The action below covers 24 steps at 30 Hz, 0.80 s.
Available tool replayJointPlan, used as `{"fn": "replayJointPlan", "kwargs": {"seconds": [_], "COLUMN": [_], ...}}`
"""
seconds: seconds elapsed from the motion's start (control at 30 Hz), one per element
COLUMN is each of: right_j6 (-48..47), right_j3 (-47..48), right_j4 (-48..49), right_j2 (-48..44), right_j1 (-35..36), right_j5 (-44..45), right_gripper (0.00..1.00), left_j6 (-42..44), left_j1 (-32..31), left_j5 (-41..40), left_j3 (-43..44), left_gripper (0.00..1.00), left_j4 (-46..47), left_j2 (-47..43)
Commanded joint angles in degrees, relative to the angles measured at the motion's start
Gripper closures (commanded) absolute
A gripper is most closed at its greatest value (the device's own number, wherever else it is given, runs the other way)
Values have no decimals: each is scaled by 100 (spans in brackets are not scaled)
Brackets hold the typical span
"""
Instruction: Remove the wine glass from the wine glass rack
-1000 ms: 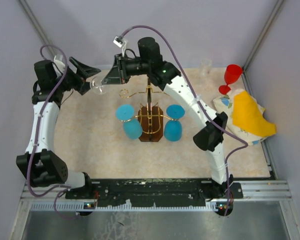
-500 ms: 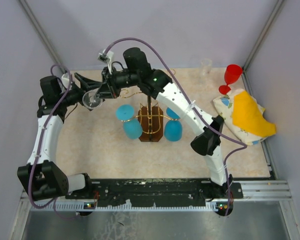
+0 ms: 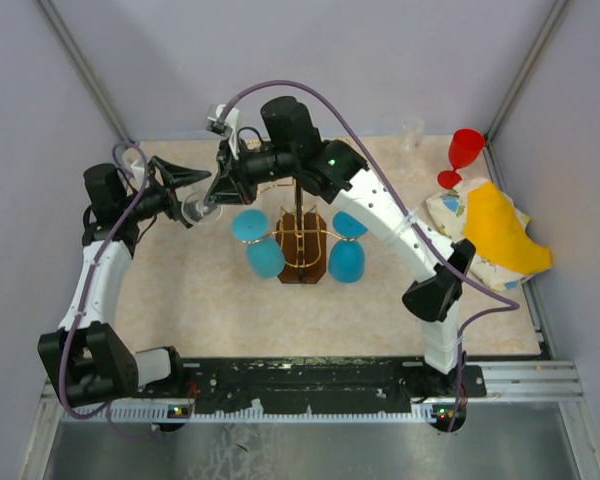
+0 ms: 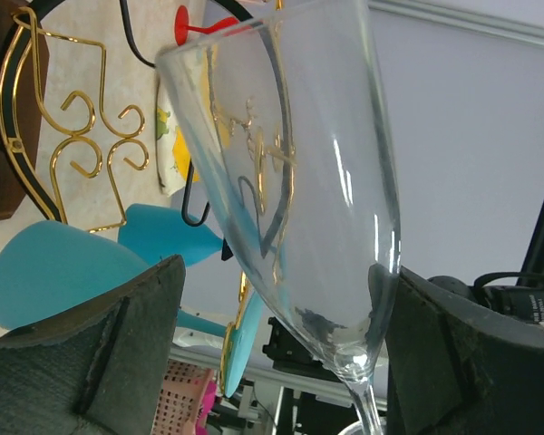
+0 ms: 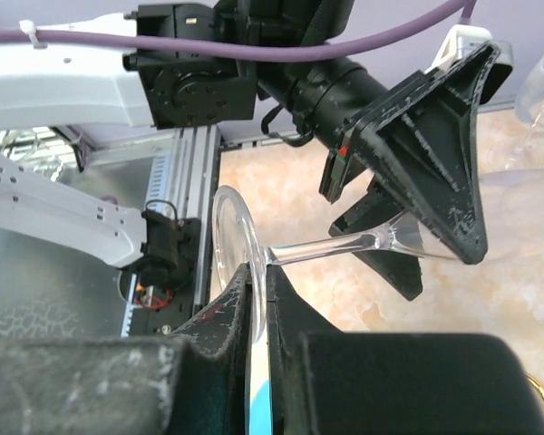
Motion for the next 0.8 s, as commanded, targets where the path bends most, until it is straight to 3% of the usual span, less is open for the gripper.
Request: {"fn": "replayJointPlan", "kwargs": {"seconds": [0.0,0.33,0.77], "right_j6": [-465,-512,-148], "right_j3": [55,-659,-699], "right_j4": [135,343,623], "right_j2": [-587,-1166,-1016], "right_j1": [42,41,58], "right_j5": [-213,-363,-817], "right_gripper": [100,100,100], "left_j6": [-555,-670,-737], "left_j1": [97,146,103], "left_j5": [57,62,125], "left_j3": [-127,-92,-5], "left_gripper": [11,11,14], "left_j4": [573,667,684], "left_j2": [-27,89,135]}}
